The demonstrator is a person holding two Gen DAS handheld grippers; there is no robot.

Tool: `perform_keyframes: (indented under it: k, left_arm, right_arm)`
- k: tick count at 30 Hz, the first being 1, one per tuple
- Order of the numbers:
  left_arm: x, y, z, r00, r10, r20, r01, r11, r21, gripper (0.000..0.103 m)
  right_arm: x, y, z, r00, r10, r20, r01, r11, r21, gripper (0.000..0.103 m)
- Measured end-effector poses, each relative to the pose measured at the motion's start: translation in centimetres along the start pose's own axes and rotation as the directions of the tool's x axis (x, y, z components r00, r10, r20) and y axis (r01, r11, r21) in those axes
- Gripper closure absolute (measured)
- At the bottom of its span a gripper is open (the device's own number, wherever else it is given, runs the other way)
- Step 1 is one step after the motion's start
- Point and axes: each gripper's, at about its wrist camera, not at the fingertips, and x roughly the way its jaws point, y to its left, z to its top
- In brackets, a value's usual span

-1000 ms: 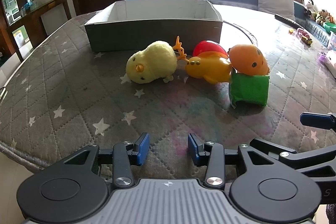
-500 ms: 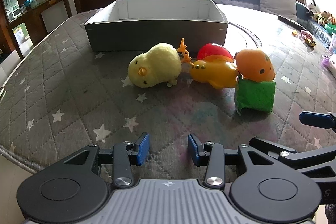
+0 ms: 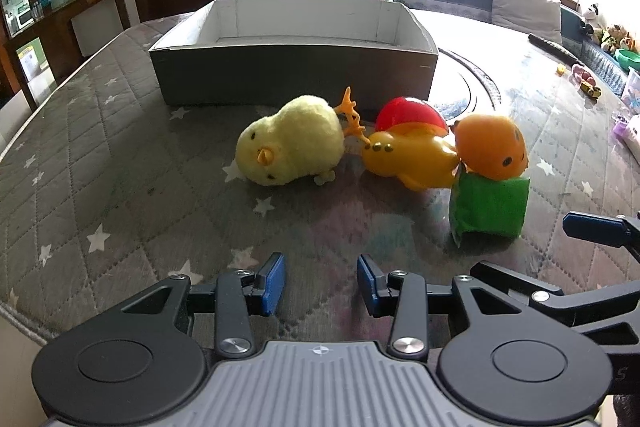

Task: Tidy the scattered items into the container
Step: 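Move the left tool toward the green cloth bag under the orange duck, then close the left gripper on the green cloth bag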

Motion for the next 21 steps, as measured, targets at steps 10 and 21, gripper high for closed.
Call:
perform_keyframes:
  k: [10, 21]
  left_arm:
    - [0.1, 0.1, 1.9, 0.999, -0.039, 0.015, 0.039, 0.999, -0.009, 0.061]
    - [-1.1, -1.0, 3.4, 0.976, -0.207, 0.062, 0.206, 0.978, 0.016, 0.061]
  right_arm:
    - [0.0, -1.1, 1.0, 1.000, -0.001, 0.031, 0.000, 1.000, 0.003, 0.004]
    - [0.2, -2.9, 1.6, 0.999, 0.030, 0.029, -0.030, 1.000, 0.002, 0.010]
